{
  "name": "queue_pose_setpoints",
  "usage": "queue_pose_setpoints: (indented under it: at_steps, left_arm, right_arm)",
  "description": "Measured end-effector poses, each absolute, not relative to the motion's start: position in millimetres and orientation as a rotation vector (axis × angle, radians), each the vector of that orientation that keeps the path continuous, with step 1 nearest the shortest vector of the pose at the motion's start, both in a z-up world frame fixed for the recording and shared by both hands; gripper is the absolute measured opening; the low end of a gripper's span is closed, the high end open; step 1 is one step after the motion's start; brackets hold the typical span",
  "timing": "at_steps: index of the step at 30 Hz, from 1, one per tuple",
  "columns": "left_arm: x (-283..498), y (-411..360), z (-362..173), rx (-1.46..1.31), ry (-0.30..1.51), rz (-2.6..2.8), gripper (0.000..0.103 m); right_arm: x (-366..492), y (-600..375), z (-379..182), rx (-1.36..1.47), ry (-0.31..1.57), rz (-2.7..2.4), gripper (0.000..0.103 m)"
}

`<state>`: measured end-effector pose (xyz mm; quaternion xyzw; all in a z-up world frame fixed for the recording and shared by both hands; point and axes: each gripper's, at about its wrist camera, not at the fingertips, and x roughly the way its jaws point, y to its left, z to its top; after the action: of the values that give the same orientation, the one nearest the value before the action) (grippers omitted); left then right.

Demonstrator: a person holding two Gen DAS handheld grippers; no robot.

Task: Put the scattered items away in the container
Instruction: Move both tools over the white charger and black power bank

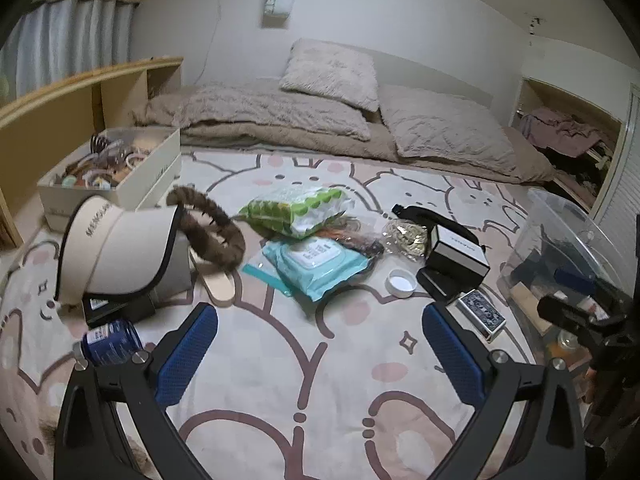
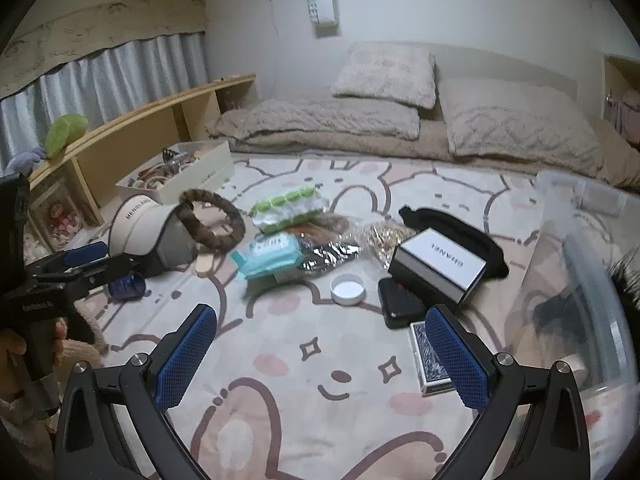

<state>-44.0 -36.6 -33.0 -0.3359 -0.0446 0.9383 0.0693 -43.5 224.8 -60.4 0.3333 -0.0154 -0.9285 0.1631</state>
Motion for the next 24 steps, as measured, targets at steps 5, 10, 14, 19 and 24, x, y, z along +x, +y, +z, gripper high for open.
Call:
queue_pose_setpoints:
  at_steps: [5, 10, 14, 19, 24]
  left_arm:
    - [-53, -46, -53, -1.055, -0.150, 2.841, 0.103]
    - [-59, -46, -76, -1.099, -0.100, 2.846, 0.103]
    - [-63, -43, -95, -1.135, -0.063, 2.835, 0.103]
    - [-64, -42, -111, -1.152, -0.037, 2.821, 0.103]
    - [-65, -39, -122, -1.167, -0.038, 2.796, 0.103]
  right_arm:
    - [-49, 215, -82, 0.961, 0.026, -2.647, 0.103]
    - [-60, 208, -107, 1.034, -0.007, -2.613, 0.103]
    - [-68, 201, -126, 1.085, 0.000, -2.598, 0.103]
    - [-82, 194, -146, 1.140, -0.028, -2.601, 0.103]
    - [-101, 191, -161, 1.207, -0.084, -2.602, 0.103]
